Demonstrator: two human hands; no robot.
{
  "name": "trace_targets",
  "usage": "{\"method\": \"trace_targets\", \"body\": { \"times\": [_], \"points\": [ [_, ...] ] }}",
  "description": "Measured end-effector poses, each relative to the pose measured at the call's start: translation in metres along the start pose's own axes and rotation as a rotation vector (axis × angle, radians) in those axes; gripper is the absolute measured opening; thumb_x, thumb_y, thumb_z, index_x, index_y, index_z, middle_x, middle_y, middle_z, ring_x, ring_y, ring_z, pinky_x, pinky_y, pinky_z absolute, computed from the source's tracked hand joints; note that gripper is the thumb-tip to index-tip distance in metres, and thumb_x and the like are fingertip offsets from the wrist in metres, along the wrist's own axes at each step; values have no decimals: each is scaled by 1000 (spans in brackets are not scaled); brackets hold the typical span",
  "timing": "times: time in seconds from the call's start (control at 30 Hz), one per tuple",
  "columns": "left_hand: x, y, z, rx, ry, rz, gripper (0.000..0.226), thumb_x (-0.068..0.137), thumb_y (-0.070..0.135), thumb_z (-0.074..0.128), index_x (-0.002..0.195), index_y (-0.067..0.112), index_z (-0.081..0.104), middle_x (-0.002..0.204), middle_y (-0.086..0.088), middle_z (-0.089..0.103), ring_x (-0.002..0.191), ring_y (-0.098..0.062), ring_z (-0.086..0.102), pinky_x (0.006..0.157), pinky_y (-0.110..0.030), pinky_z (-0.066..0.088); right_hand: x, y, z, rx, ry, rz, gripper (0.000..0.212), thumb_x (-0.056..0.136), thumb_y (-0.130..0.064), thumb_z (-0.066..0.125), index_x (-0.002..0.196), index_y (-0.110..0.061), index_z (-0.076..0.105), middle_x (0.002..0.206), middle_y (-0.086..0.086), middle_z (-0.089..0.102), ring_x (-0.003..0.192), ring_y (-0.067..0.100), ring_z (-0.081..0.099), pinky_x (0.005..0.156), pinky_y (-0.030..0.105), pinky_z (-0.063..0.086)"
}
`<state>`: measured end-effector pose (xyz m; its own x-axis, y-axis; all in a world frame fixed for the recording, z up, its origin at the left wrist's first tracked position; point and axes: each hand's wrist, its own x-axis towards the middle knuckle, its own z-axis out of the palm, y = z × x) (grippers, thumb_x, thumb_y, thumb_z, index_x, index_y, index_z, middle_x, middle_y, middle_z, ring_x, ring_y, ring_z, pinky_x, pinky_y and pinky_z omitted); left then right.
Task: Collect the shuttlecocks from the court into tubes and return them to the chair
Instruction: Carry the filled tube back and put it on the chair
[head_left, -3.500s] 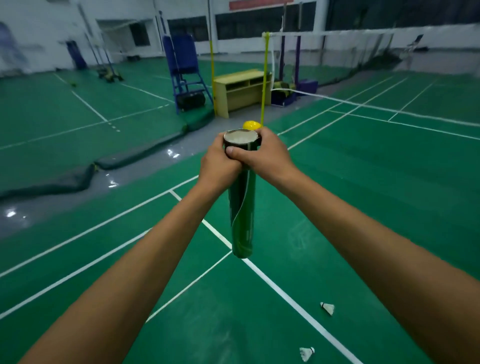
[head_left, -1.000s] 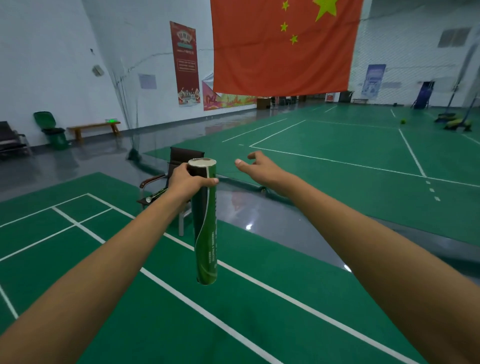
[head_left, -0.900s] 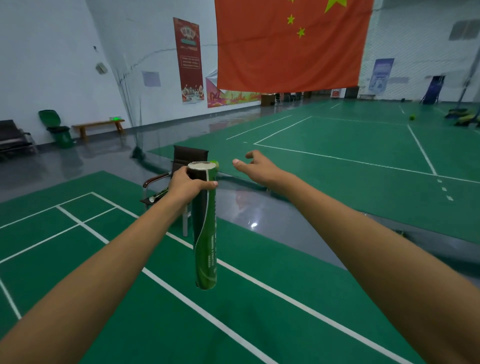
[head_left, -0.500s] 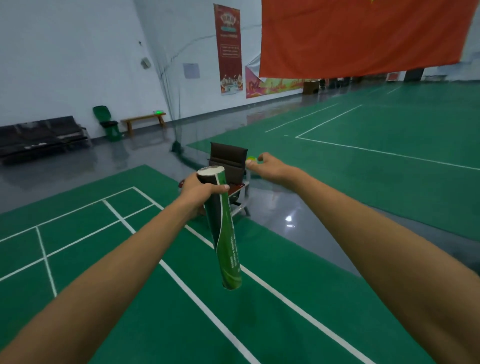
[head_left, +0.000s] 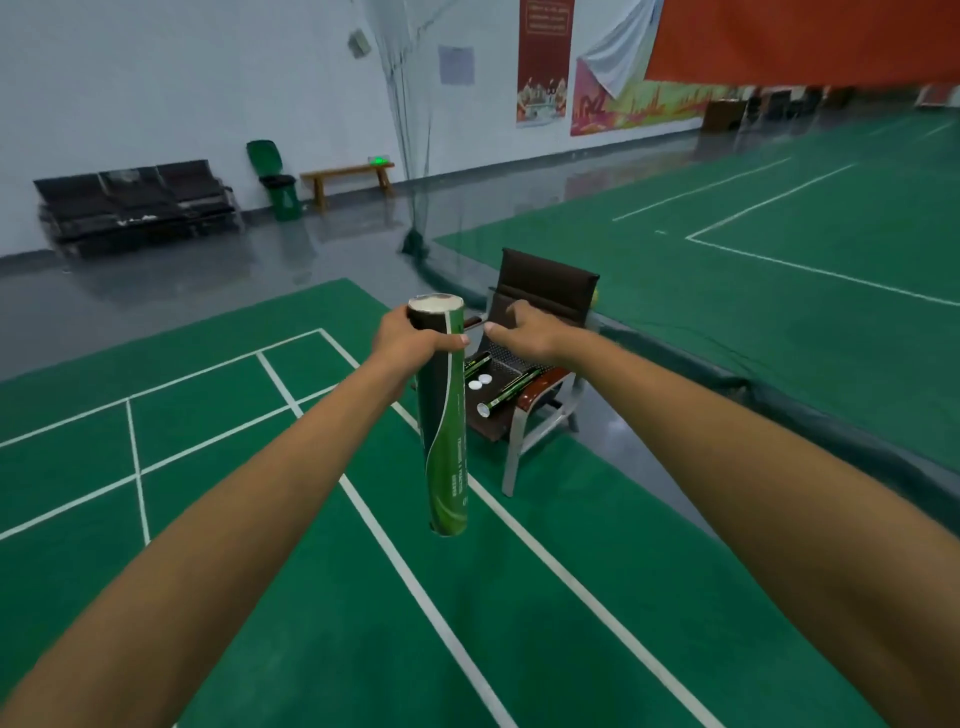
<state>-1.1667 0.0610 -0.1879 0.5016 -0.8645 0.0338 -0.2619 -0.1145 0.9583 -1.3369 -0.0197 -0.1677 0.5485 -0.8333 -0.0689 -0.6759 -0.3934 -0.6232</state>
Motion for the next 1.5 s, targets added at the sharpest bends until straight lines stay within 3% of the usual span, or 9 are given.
{"method": "trace_targets", "body": {
  "times": [0.07,0.17,0.23,0.47,0.57,0.63,0.83,1.0,1.5],
  "points": [
    [63,-10,-9,39,-9,-5,78,66,19,97,133,12,57,125,-3,66,117,-26,60,103,-41,50,61,-8,7,-14,-6,7,59,104,-49,47,143,-5,38,137,17,52,115,30,56,88,38,48],
    [150,-23,-17,113,-27,4,80,65,21,98,132,12,56,127,-4,66,118,-25,60,102,-41,51,147,-18,13,-38,-6,-9,49,104,-45,49,133,-7,43,115,10,56,83,14,53,60,28,38],
    [206,-30,-18,141,-34,14,81,66,22,97,134,13,55,129,-4,66,119,-25,60,104,-43,51,202,-20,15,-45,-2,-16,46,104,-43,51,130,-6,44,109,7,55,80,13,51,57,26,35],
    [389,-64,-10,170,-68,-27,83,64,25,98,134,14,55,130,-4,65,118,-26,60,104,-44,51,387,6,20,3,-18,64,48,103,-45,52,131,-7,43,119,13,57,90,19,53,63,31,39],
    [464,-82,1,149,-66,-50,85,63,26,98,135,14,55,131,-4,65,118,-27,59,103,-43,51,471,28,22,13,-23,90,58,103,-45,52,141,-4,40,135,18,54,108,26,55,80,33,40],
    [511,-93,10,140,-66,-62,85,63,26,98,135,14,55,130,-4,64,118,-26,59,100,-40,51,527,44,25,1,-26,90,63,102,-47,52,145,-3,38,142,22,51,108,25,50,84,35,38],
    [640,-112,41,158,-65,-111,80,64,19,98,132,14,57,125,-2,67,116,-24,61,104,-42,51,671,68,36,-105,-106,51,56,97,-48,59,132,-7,46,128,21,57,112,36,58,94,47,50],
    [731,-139,59,191,-97,-133,78,62,18,98,130,16,60,123,0,69,114,-22,63,101,-39,52,767,85,38,-129,-132,77,49,97,-38,62,131,-5,47,127,21,56,112,36,56,89,41,48],
    [951,-324,105,193,-276,-357,80,62,18,99,131,14,59,128,-4,67,122,-25,60,109,-42,48,995,188,143,-156,-264,380,72,85,-41,67,142,-6,40,136,25,52,124,43,53,102,47,47]
  ]
}}
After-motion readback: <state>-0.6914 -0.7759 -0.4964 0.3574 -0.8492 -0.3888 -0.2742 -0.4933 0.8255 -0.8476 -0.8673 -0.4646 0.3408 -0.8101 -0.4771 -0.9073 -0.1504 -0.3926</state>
